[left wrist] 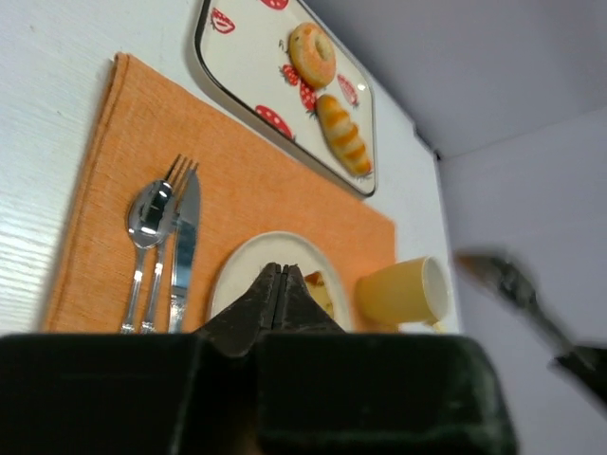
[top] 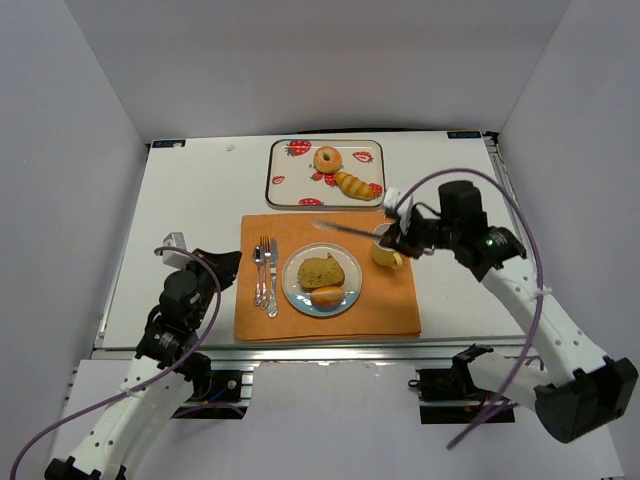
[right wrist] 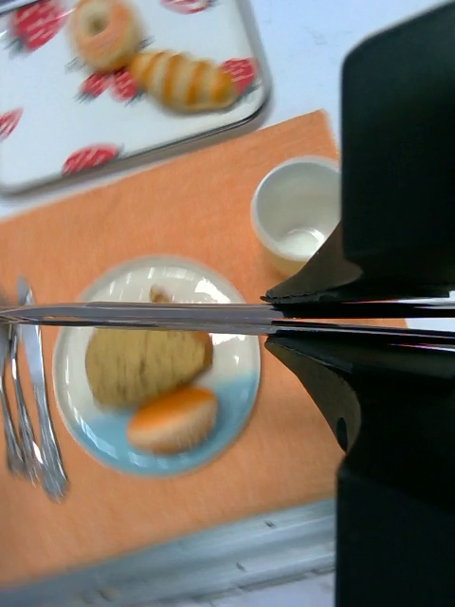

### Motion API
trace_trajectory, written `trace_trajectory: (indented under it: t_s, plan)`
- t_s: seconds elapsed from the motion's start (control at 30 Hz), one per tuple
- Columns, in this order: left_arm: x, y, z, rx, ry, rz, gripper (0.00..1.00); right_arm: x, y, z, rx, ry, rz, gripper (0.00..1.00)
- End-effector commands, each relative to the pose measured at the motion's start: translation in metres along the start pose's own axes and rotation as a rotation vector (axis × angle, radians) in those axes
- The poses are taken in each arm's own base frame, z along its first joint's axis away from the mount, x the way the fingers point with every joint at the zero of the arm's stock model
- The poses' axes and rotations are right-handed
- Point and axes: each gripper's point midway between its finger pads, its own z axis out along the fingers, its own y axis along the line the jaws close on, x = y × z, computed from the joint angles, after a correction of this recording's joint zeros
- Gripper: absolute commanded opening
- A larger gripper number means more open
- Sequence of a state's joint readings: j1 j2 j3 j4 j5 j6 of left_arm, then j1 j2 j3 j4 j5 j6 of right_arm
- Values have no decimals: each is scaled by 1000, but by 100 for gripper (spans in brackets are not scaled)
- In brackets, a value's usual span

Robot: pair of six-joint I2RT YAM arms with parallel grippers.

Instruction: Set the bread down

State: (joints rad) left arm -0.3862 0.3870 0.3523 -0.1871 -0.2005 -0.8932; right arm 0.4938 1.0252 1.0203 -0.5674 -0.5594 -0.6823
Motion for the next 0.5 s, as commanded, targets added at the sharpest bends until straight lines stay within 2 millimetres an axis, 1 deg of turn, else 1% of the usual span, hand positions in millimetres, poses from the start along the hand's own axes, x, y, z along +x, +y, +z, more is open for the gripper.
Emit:
trace_trajectory:
  t_s: [0.0, 0.03, 0.07, 0.1, 0.13, 0.17, 0.2, 0.23, 0.27, 0.3, 0.33, 0.37, 0.4, 0.43, 0.47]
  plan:
    - [5, -6, 3, 31, 30, 6, 0, -10, -64, -9, 176, -68, 262, 4]
    - [7, -8, 4, 40, 38, 6, 0, 5, -96, -26, 282, -80, 408, 0]
    - [7, -11, 5, 56, 43, 5, 0, 19, -115, -34, 353, -68, 488, 0]
    - [11, -15, 5, 76, 64, 5, 0, 43, -132, -34, 402, -40, 585, 0]
    - [15, -14, 7, 77, 81, 6, 0, 70, -154, -54, 505, -25, 680, 0]
    - [15, -19, 8, 99, 82, 4, 0, 89, -173, -63, 614, -22, 760, 0]
    - [18, -20, 9, 106, 96, 2, 7, 123, -179, -63, 659, 29, 836, 0]
    - [25, -21, 11, 108, 127, 4, 14, 148, -185, -73, 711, 60, 884, 0]
    - [25, -23, 12, 114, 135, 4, 24, 164, -192, -77, 757, 82, 897, 0]
    - [28, -22, 13, 110, 148, 10, 48, 189, -193, -74, 780, 128, 929, 0]
    - [32, -22, 13, 109, 168, 19, 59, 212, -191, -79, 826, 177, 952, 0]
    - [36, -21, 15, 95, 190, 33, 66, 227, -193, -77, 836, 202, 945, 0]
    - [38, -19, 16, 88, 202, 58, 73, 238, -193, -78, 847, 219, 944, 0]
    - [45, -22, 15, 102, 242, 69, 76, 251, -187, -76, 854, 247, 950, 3]
    - [50, -24, 17, 96, 270, 85, 78, 262, -185, -75, 854, 270, 942, 16]
